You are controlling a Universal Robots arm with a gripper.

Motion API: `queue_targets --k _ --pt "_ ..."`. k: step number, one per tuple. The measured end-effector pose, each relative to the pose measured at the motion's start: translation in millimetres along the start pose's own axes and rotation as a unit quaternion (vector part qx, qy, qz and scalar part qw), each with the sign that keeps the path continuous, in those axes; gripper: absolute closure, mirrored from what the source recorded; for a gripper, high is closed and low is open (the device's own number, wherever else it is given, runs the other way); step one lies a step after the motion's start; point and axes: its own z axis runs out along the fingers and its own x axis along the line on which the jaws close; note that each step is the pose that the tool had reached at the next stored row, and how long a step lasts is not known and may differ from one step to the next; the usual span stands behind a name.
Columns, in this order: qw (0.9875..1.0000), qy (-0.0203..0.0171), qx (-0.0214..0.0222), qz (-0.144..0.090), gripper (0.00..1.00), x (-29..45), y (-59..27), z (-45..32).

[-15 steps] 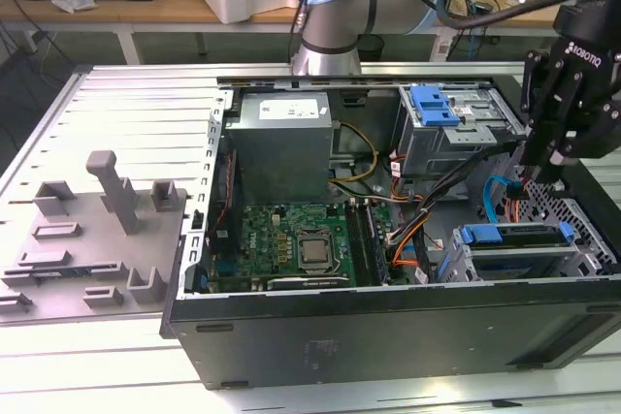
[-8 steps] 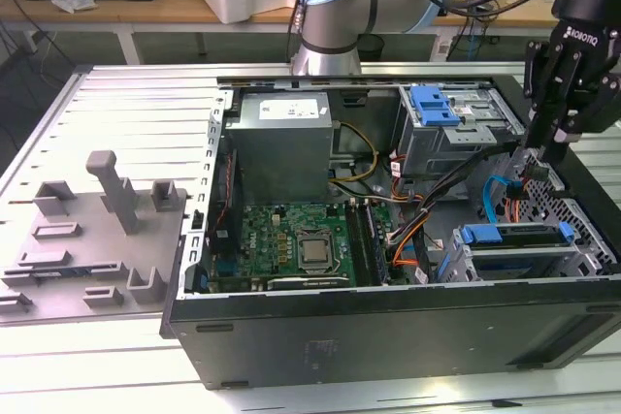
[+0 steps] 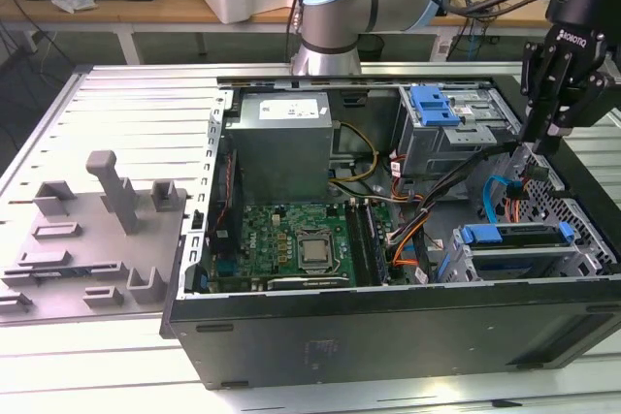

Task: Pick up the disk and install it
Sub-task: 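Insert the first disk wire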

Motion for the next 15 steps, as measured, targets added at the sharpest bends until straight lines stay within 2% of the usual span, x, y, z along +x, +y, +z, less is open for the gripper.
queue_targets --k 3,6,8,11,12,13,14,15 --pt "0.9997 -0.0010 -0.0055 0.023 0.64 -0.6 -0.8 2.6" --pt "0.9993 -0.0005 -0.0083 0.036 0.64 -1.4 -2.2 4.0" --pt "0.9992 0.0032 -0.0086 0.038 0.64 -2.7 -3.3 4.5" --pt "0.9990 0.0118 -0.0084 0.041 0.64 -5.1 -5.2 5.4" --pt "0.9990 0.0157 -0.0082 0.042 0.64 -6.0 -5.7 5.7" --pt "0.9987 0.0268 -0.0075 0.044 0.64 -8.0 -6.1 6.1" --pt "0.9975 0.0530 -0.0056 0.046 0.64 -11.0 -6.1 6.6" --pt "0.9971 0.0576 -0.0059 0.049 0.64 -11.1 -6.2 6.8"
